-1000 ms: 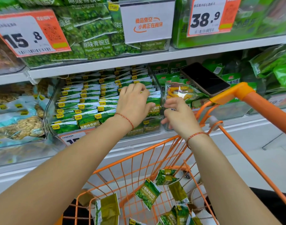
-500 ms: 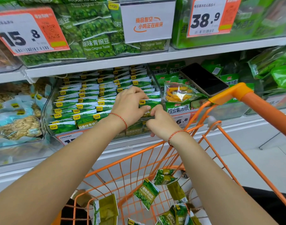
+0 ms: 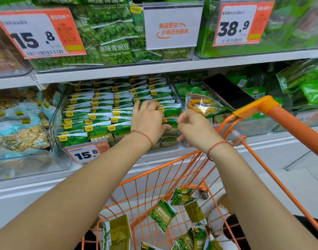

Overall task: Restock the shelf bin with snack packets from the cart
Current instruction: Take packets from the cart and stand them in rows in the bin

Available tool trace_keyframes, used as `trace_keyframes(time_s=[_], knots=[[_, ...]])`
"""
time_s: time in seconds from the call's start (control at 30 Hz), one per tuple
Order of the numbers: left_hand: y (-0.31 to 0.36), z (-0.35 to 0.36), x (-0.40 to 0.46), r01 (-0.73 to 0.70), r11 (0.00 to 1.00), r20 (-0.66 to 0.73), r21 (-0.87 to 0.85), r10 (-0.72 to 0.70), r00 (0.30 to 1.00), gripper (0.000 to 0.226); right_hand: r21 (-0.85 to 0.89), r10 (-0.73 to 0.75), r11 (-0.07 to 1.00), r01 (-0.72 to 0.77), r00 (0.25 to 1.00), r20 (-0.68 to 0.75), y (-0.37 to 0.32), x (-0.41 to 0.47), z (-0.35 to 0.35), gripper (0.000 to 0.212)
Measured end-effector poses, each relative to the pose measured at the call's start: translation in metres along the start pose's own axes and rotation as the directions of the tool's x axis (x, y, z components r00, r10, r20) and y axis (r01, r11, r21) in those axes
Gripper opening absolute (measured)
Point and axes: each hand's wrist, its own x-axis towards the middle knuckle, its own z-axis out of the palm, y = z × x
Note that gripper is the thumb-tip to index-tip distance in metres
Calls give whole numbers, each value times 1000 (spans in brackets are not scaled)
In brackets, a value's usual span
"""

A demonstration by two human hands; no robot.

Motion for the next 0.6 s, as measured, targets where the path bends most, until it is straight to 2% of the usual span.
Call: trace_keyframes(time_s=[0.13,0.23,0.33,0.43,0.53,0.6], knots=[[2,-5,5,-53,995,53,86,49,997,49,49,-48,997,56,988,-150,1,-2,1,20],[-1,-9,8,-76,995,109,72,68,992,45,14,-46,999,49,983,-178,7,-5,0,22],[-2,-11,11,-74,995,115,61,66,991,41,52,-18,998,29,979,-202,11,-8,-1,20],[-5,-4,5,-77,996,33,43,76,997,38,92,-19,995,41,973,-230,10,-10,-2,20],[-6,7,-3,31,989,-138,-146,-51,989,33,80,-37,995,57,974,-223,11,-12,-4,21],[-5,9,-5,83,966,-203,-246,-135,970,33,61,-50,996,64,976,-211,12,-12,-3,20]])
